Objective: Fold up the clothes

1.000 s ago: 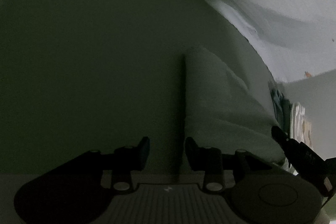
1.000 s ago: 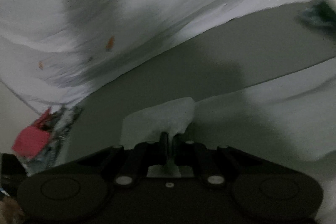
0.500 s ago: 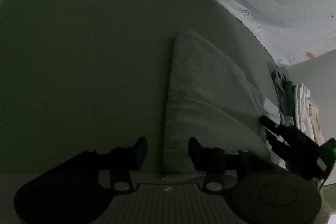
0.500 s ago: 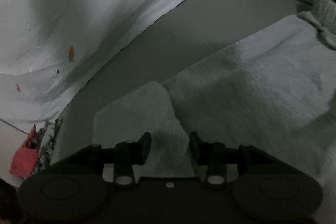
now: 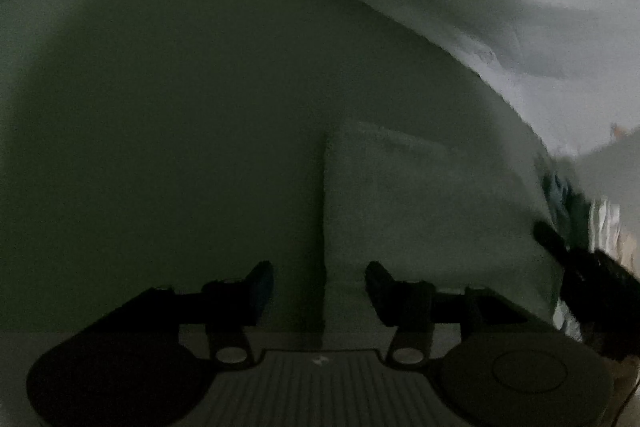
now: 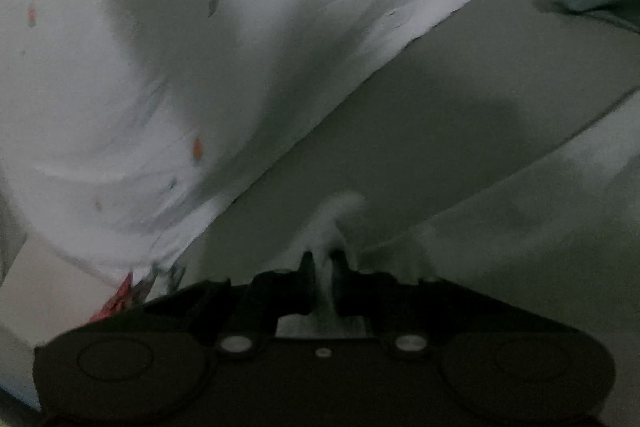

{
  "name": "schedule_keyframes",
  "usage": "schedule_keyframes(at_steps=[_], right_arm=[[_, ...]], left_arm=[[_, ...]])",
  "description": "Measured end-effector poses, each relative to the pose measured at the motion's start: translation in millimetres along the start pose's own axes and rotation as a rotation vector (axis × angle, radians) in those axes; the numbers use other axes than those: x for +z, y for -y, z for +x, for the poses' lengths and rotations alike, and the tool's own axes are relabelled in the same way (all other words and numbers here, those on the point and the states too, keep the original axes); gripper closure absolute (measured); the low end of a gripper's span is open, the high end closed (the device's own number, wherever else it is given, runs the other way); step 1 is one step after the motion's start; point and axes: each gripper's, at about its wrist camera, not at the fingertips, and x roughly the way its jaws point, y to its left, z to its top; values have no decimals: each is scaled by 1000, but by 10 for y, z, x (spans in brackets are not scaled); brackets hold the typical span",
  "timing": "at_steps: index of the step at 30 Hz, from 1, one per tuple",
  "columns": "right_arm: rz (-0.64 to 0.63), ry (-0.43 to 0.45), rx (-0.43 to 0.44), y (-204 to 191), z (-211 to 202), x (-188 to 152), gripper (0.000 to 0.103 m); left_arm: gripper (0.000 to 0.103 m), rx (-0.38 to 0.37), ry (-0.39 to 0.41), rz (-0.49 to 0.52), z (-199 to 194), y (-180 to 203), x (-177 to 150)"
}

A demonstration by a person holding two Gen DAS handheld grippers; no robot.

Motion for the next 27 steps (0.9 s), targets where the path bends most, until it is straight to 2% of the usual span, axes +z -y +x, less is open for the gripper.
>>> schedule_keyframes(at_steps=[1, 2, 4, 6, 8, 13, 14, 15, 16, 17, 19, 22, 25, 27], right_arm=[[-33, -24, -67, 25, 55, -16, 85], [-21, -38, -81, 55, 43, -43, 82], [25, -61, -85, 117, -13, -101, 77], [71, -84, -88, 179, -68, -159, 62], [94, -115, -94, 217, -129, -230, 60], [95, -196, -102, 198, -297, -445, 61], [91, -196, -97, 188, -334, -470, 67], [84, -193, -91, 178, -372, -492, 82], [78, -190, -86, 169, -410, -514, 89], [75, -171, -82, 158, -457, -525, 90], [72, -124, -77, 137, -553, -540, 90], [95, -144, -132, 180, -490, -576, 88], [76, -141, -174, 139, -544, -599, 73], [71, -69, -224, 148, -710, -601, 58]], left_arm=[[49, 9, -16, 24, 59, 52, -16], [49, 17, -36, 43, 116, 95, -35], [49, 27, -80, 66, 210, 156, -75], [47, 30, -94, 85, 241, 199, -89], [45, 34, -98, 101, 248, 224, -84], [44, 56, -115, 146, 237, 283, -145], [44, 58, -122, 155, 217, 278, -169], [43, 57, -131, 164, 196, 270, -192], [43, 56, -143, 172, 186, 275, -210], [41, 57, -161, 183, 184, 278, -231], [29, 62, -200, 207, 189, 266, -271], [27, 63, -217, 224, 173, 234, -318], [26, 71, -225, 255, 181, 254, -323], [21, 67, -233, 265, 198, 266, -315]])
